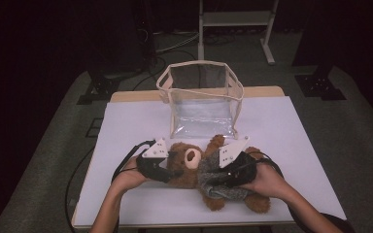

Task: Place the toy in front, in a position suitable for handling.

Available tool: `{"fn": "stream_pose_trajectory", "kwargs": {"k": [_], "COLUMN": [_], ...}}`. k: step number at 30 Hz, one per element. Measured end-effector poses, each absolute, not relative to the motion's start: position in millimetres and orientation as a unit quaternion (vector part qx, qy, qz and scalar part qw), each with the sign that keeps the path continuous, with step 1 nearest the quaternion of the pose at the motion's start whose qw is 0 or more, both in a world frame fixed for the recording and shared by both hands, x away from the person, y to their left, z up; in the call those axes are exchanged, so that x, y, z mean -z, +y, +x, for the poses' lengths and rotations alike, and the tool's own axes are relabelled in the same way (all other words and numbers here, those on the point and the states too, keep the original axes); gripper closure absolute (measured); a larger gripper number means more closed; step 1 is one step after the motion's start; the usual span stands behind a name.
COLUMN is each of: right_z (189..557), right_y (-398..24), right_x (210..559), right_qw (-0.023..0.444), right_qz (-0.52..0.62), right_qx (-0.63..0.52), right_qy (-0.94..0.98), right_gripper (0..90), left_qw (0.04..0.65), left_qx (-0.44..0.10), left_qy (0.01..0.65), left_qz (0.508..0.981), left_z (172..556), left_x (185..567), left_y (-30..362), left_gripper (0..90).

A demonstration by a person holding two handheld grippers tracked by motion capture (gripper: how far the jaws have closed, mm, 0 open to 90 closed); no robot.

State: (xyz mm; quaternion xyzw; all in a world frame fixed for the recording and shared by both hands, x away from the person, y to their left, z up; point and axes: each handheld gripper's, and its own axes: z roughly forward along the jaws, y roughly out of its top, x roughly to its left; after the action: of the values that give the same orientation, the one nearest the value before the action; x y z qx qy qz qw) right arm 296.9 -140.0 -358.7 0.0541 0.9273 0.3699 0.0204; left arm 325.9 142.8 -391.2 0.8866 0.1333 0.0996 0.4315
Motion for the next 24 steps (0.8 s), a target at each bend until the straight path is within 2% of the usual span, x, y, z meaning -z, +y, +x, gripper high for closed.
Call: {"fn": "stream_pose_trajectory", "kwargs": {"k": [10,17,24], "right_z": [287,276,273], "right_y": [-197,-240,-265], "right_x": [355,370,384], "right_qw": [0.037,0.033,0.026], "right_qz": [0.109,0.171,0.210], "right_qx": [-0.405,-0.432,-0.445], "right_qy": [0.907,0.885,0.870], "right_gripper": [73.7,73.6,73.5], "left_qw": [0.429,0.425,0.424], "left_qx": [-0.099,-0.099,-0.097], "left_qy": [0.132,0.128,0.125], "left_qz": [0.888,0.890,0.892], "left_z": [324,323,322], "left_x": [391,390,391], "left_y": [143,142,142], "left_gripper": [35.5,35.3,35.3]}}
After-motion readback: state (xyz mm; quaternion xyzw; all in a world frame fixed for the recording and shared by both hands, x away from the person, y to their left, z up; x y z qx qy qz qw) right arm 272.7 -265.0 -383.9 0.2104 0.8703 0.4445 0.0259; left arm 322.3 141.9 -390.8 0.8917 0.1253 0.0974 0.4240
